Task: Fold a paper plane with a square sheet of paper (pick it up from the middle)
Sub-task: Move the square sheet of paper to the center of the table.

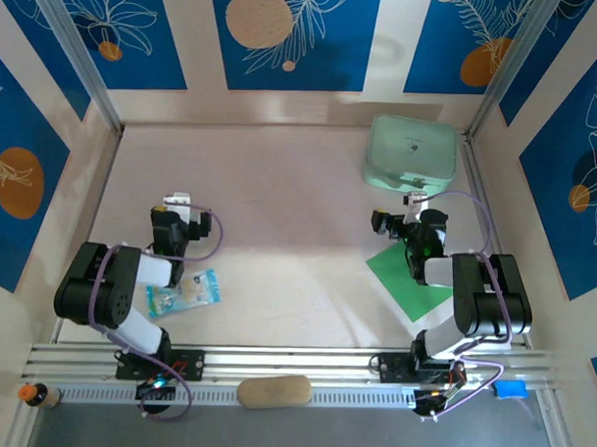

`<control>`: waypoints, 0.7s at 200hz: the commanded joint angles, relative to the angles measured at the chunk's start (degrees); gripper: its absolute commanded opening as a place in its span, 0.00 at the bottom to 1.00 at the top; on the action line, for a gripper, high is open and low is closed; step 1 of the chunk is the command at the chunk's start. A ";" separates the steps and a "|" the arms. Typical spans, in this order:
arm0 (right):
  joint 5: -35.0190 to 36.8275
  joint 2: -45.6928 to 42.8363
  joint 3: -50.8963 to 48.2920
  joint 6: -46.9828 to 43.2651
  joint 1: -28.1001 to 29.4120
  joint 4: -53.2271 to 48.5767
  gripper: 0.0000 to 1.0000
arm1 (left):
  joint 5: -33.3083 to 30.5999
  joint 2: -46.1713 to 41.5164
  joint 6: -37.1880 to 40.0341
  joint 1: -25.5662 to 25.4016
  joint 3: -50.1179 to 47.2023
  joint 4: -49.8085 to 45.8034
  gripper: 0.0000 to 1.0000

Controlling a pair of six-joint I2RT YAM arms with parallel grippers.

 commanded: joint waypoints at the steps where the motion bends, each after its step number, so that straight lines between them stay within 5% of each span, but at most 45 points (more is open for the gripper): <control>1: 0.73 -0.27 1.20 -0.94 -0.01 -0.46 0.99 | 1.12 0.26 0.19 0.33 0.34 1.68 1.00; 140: 0.73 -0.34 1.08 -0.94 -0.02 -0.36 0.99 | 2.92 0.18 0.70 0.33 -0.01 2.41 1.00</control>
